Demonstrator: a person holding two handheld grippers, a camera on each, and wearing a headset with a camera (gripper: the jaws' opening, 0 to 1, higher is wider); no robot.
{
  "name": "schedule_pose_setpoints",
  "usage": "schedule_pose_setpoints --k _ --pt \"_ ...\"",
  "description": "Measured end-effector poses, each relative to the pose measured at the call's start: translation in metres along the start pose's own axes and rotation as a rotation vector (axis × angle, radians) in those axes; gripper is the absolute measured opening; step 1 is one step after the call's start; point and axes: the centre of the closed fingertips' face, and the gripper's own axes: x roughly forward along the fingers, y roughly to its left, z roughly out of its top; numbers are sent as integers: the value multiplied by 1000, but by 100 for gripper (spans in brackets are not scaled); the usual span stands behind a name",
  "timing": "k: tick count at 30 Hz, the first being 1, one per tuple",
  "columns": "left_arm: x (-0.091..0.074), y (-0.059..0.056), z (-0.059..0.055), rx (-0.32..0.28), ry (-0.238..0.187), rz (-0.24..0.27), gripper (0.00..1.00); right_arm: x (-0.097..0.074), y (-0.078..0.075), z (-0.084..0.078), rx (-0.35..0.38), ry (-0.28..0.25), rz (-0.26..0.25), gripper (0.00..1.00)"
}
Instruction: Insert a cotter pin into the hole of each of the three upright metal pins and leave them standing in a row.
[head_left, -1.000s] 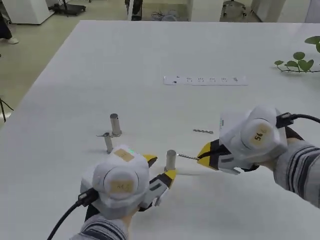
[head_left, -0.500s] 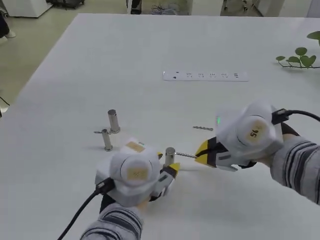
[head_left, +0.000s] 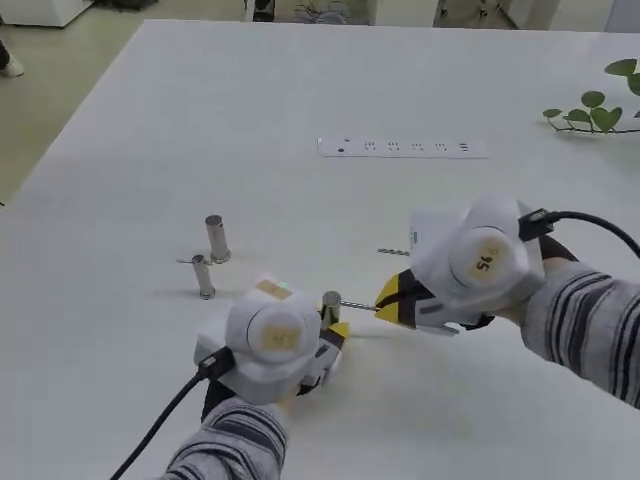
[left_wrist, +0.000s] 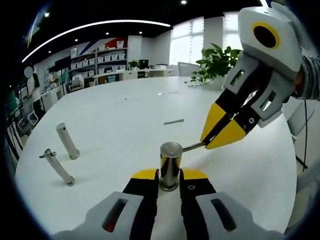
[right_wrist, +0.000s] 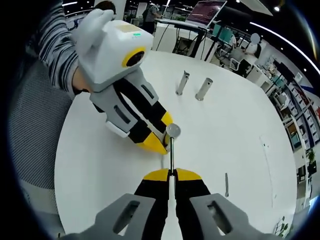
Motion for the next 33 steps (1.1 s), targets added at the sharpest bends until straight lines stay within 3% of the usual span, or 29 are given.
schedule_pose_setpoints --k 8,33 --pt "1 0 1 2 -8 14 10 -7 2 10 65 -36 13 0" --pt "1 2 1 -61 -23 64 10 10 -2 31 36 -63 6 0"
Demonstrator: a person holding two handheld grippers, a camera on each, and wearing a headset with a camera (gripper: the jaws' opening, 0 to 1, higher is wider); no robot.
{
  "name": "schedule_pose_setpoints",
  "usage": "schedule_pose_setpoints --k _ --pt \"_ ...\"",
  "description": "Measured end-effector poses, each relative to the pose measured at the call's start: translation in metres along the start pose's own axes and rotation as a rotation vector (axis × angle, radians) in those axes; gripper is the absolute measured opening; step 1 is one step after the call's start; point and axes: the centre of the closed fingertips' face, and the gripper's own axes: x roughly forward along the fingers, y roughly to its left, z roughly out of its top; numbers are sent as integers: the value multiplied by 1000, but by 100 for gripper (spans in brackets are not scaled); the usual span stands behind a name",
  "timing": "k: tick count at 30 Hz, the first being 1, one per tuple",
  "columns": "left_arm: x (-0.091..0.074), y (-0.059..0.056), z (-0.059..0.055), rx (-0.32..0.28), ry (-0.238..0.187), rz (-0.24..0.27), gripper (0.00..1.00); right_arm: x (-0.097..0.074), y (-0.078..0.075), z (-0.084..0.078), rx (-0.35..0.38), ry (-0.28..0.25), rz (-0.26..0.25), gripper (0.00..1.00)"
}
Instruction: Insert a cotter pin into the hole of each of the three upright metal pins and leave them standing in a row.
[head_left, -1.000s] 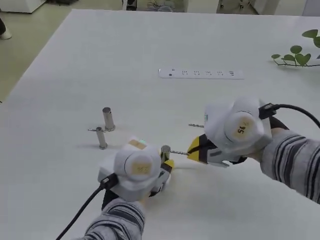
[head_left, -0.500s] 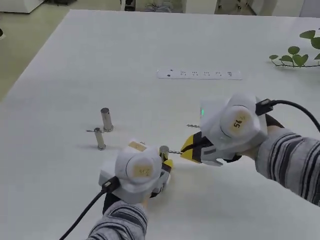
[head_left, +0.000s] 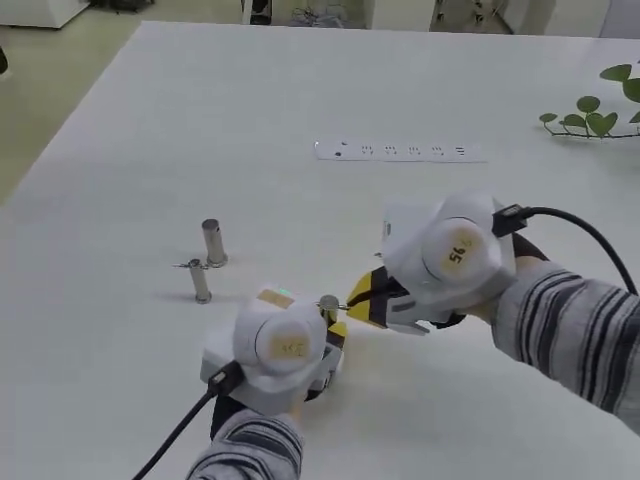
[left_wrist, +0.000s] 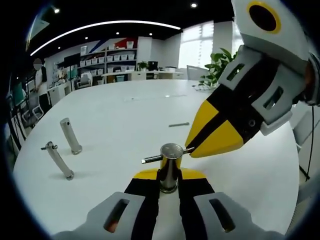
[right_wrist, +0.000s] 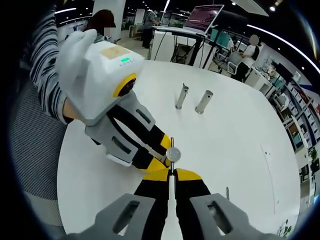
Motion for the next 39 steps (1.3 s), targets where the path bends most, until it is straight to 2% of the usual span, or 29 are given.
schedule_pose_setpoints --k 14,18,19,20,25,29,32,36,39 --pt "0 0 -1 1 13 13 10 4 1 6 4 1 -7 0" --pt "0 0 -1 0 13 13 10 4 1 7 43 -16 -11 0" --pt "0 0 -1 6 15 13 10 4 2 6 97 -24 -5 0" --pt "0 0 -1 8 15 13 10 4 2 6 110 -26 -4 0" --pt "0 0 0 17 19 18 10 -3 -7 1 318 -113 -70 12" --pt "1 1 0 58 12 20 9 -12 -12 -7 407 -175 -121 18" --pt "1 1 1 45 13 18 9 -20 -13 -14 509 -218 -149 19" --pt "3 4 2 58 16 15 9 -27 -13 -25 561 -222 -167 19" --pt "4 10 4 41 18 17 9 -31 -12 -30 595 -228 -178 20"
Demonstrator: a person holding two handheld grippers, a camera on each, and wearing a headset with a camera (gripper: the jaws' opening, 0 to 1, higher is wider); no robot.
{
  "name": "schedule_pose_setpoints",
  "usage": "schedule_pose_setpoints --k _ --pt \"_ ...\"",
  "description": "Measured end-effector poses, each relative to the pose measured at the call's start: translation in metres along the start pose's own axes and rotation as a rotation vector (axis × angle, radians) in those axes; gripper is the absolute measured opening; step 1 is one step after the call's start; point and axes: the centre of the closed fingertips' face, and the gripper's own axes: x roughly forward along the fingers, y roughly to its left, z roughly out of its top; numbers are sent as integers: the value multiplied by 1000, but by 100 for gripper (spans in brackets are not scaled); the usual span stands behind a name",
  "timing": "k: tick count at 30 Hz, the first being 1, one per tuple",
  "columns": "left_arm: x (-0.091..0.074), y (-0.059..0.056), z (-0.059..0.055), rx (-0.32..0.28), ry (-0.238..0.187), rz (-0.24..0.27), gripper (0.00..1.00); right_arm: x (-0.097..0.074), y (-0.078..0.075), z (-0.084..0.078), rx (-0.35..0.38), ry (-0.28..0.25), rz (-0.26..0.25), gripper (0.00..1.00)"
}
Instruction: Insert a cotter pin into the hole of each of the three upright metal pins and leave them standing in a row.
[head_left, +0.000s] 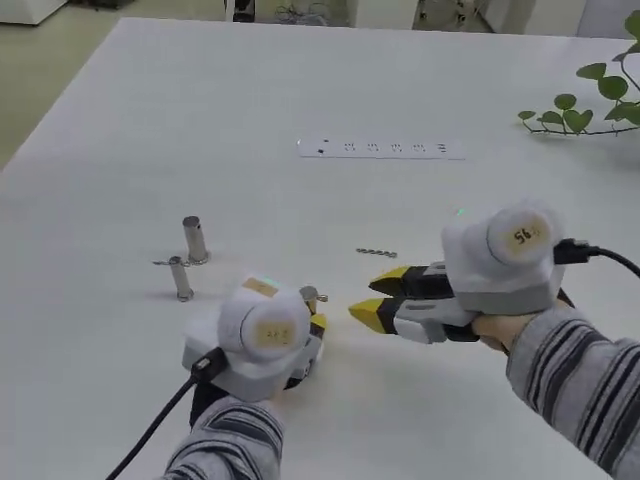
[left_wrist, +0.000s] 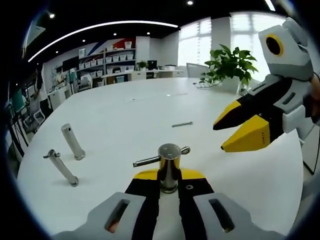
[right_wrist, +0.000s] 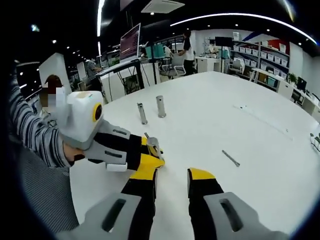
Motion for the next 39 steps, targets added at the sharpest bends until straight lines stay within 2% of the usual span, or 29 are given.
schedule_pose_setpoints --k 6,10,12,16,22,25,26,34,39 --pt "4 21 9 -22 -17 34 9 -3 11 -1 -23 -4 13 23" --pt "8 35 13 -27 -5 58 9 0 17 1 -39 -13 23 24" --pt "9 42 16 -27 -13 70 9 0 19 3 -42 -18 27 24" --pt "12 50 17 -29 -13 78 9 1 17 3 -38 -21 28 24" --pt "16 55 17 -24 -9 89 9 0 16 4 -33 -27 27 26" --pt "16 57 18 -42 -14 95 9 0 14 3 -29 -27 24 27" --pt "17 58 18 -29 -15 97 9 0 13 2 -25 -26 21 27" --pt "18 56 13 -45 5 92 9 1 13 1 -16 -25 22 27" --pt "19 54 12 -24 -2 92 9 2 14 -3 -13 -15 25 27"
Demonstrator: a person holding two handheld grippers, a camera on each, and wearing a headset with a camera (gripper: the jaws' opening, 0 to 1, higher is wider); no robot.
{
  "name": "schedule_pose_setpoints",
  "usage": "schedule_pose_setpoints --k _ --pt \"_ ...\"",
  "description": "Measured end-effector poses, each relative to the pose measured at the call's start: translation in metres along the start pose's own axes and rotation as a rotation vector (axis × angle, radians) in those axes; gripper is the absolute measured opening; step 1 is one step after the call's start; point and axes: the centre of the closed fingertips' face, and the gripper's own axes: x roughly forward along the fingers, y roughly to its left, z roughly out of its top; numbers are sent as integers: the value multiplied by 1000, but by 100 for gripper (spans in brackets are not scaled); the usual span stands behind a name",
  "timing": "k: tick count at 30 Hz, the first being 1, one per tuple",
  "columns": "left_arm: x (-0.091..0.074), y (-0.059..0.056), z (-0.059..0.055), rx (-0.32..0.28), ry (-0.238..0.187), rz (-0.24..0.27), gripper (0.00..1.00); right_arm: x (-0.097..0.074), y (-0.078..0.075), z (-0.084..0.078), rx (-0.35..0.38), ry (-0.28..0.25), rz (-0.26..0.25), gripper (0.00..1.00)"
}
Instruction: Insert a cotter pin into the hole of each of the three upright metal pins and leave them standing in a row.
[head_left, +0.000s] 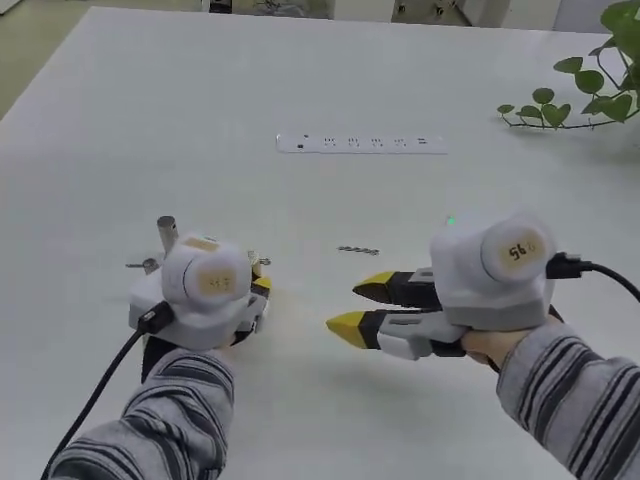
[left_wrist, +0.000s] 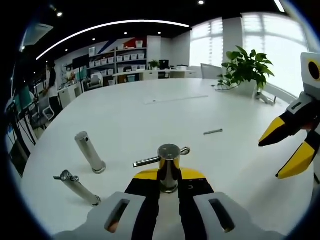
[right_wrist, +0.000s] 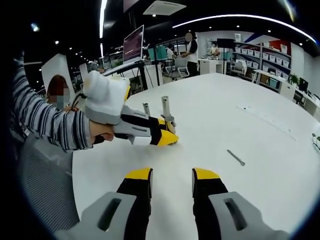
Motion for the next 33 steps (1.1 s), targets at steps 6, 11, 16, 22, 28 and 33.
schedule_pose_setpoints --k 6,11,16,22,28,33 --pt "0 0 0 4 -1 5 10 1 2 -2 10 5 5 28" --pt "0 1 0 -6 0 18 10 0 0 -2 22 4 3 29" --pt "-1 2 -7 -40 24 25 11 -2 -2 -4 39 3 -1 30" --pt "-7 3 -10 -57 28 29 18 -4 -2 -6 43 8 -4 31" --pt "-21 -1 -5 -60 3 5 25 -4 0 3 39 -8 -1 33" --pt "-37 -5 0 -36 -18 -16 31 -1 2 21 38 -42 11 37"
